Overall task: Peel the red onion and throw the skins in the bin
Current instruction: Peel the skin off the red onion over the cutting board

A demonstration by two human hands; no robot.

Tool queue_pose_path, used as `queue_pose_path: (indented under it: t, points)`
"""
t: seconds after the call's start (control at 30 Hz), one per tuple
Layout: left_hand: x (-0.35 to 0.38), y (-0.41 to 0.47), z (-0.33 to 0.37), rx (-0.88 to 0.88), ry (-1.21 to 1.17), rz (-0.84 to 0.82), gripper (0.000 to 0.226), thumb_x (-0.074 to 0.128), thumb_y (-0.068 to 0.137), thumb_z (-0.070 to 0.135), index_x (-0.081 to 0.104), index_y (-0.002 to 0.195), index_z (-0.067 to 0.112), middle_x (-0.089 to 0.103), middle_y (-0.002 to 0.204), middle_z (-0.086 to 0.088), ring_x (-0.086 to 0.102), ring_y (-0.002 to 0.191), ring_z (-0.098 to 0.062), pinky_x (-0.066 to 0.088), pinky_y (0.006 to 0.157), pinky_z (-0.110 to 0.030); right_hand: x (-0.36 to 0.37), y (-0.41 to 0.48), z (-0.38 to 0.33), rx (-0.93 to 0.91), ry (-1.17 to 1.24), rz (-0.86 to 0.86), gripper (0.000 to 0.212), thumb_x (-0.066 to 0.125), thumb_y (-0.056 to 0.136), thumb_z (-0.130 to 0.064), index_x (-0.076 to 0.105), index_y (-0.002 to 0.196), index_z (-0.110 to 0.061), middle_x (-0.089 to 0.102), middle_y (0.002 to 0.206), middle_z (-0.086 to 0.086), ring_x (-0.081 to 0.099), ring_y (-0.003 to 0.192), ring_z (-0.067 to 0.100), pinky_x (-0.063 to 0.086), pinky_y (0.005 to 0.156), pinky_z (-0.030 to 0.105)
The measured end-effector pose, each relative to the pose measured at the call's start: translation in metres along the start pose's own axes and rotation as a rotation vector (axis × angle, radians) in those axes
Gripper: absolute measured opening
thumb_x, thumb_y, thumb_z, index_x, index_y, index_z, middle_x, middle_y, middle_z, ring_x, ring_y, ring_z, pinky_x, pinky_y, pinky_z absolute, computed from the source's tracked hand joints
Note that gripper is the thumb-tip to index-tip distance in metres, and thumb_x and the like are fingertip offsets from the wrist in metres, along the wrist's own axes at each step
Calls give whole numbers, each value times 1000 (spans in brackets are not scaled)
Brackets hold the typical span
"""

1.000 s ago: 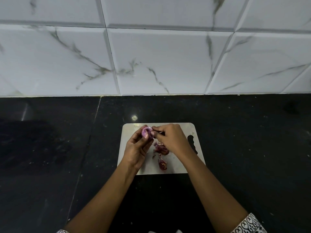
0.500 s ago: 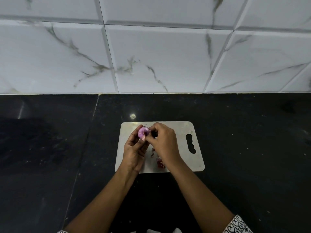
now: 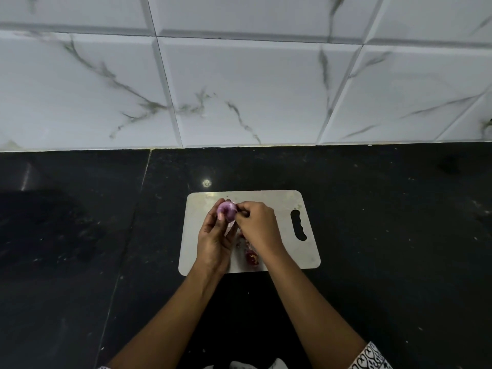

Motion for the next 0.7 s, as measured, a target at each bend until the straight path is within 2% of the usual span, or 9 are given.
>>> queue_pose_path:
  t: [0.1,0.17,0.27,0.33,0.47,0.6,0.67,0.7]
  points:
    - [2,2,2,37,48,33,24,49,91,22,63,110,18,71,102,4,64,96,-10,51,78,-24,6,-1,9,108,195,16,18,61,88,-26,71,98,-15,73,87,5,68,78,16,58,74,35]
    - [4,3,3,48,0,55,33,55,83,24,62,112,9,71,101,-5,65,93,-17,53,73,-24,10,-4,10,192,356,37,17,68,83,-29,71,94,-16,73,85,4,70,77,16,59,75,38]
    - [5,4,3,41,-59,74,42,56,82,21,58,116,-4,66,103,-19,66,91,-26,56,71,-26,10,-2,12,257,437,92,16,74,77,-29,72,86,-16,72,78,3,70,73,16,60,73,40]
    - [6,4,3,26,-76,66,37,55,86,18,59,115,-5,68,100,-18,67,90,-25,56,72,-27,7,0,13,275,415,113,13,75,75,-27,71,82,-16,71,75,2,69,68,16,60,70,38]
    - [10,3,1,-11,-74,60,41,51,90,17,53,122,-8,63,106,-21,65,92,-25,56,73,-28,3,2,11,240,273,141,19,73,77,-32,69,84,-15,69,78,-2,66,71,11,57,67,29]
    - [10,4,-1,-39,-100,65,31,49,93,20,60,109,-4,67,94,-15,67,81,-21,56,67,-29,4,4,16,259,355,124,13,74,75,-21,70,84,-12,70,78,1,68,71,16,59,69,34]
    - [10,4,0,-85,-154,79,28,48,94,23,63,101,2,70,86,-11,68,73,-18,57,64,-27,2,5,18,293,469,81,5,70,78,-11,71,82,-12,70,78,5,69,69,16,60,68,33]
    - [10,4,0,-127,-190,96,29,47,95,26,65,99,4,71,85,-10,68,70,-17,57,64,-26,0,4,18,312,540,63,7,66,80,-7,71,82,-12,70,79,6,68,68,16,60,67,31]
Point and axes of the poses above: each hand's wrist, its own y-axis towards the middle knuckle, its own x-axis out of the palm, z = x × y, the point moved 3 cm from there along y, towards the middle knuckle
